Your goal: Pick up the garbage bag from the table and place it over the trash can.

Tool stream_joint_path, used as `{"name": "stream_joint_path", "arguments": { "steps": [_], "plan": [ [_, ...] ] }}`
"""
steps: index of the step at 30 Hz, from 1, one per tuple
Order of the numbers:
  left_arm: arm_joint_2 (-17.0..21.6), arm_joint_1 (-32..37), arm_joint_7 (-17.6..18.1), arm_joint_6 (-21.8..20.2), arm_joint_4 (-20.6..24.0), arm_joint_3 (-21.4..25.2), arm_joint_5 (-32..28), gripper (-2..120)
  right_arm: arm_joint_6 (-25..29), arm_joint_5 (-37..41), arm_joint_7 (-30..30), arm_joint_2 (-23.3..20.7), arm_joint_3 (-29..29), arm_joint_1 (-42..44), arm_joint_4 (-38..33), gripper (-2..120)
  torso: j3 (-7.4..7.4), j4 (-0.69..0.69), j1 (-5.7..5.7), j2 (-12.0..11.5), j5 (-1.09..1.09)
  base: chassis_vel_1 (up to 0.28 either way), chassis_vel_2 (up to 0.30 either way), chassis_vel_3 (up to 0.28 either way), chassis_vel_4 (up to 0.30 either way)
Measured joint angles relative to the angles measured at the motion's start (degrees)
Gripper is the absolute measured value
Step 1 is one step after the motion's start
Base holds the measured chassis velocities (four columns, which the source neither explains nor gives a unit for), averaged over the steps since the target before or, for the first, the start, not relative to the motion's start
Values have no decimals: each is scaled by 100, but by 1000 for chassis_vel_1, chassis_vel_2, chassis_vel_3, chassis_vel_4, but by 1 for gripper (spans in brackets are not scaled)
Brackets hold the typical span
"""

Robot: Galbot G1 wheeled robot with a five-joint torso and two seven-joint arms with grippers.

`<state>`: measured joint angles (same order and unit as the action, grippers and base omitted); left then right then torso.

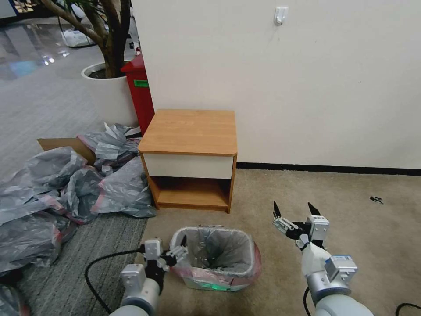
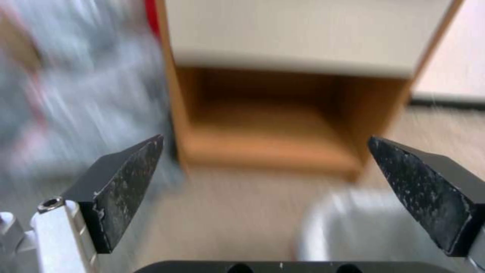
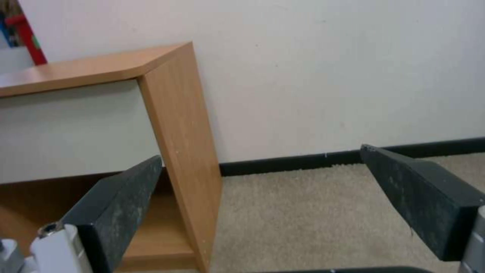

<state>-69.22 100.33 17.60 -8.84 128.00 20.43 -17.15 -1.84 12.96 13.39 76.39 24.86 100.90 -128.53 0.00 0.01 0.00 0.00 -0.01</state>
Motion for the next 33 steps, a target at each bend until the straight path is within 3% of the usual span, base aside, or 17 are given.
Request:
{"name": "stream_joint_path", "arguments": {
  "steps": [2, 6, 33],
  "plan": [
    [28, 131, -174, 742, -80, 263, 749, 100, 521, -99, -98, 185, 32, 248, 168, 100, 0, 0, 0, 0, 1, 0, 0, 0, 0],
    [27, 235, -242, 1164, -73, 507, 1153, 100, 1004, -144, -261, 333, 88, 525, 183, 100, 0, -1, 0, 0, 0, 0, 0, 0, 0],
    [24, 230, -263, 990, 12, 555, 1183, 100, 1088, -287, -266, 379, 158, 615, 125, 100, 0, 0, 0, 0, 1, 0, 0, 0, 0]
  ]
}}
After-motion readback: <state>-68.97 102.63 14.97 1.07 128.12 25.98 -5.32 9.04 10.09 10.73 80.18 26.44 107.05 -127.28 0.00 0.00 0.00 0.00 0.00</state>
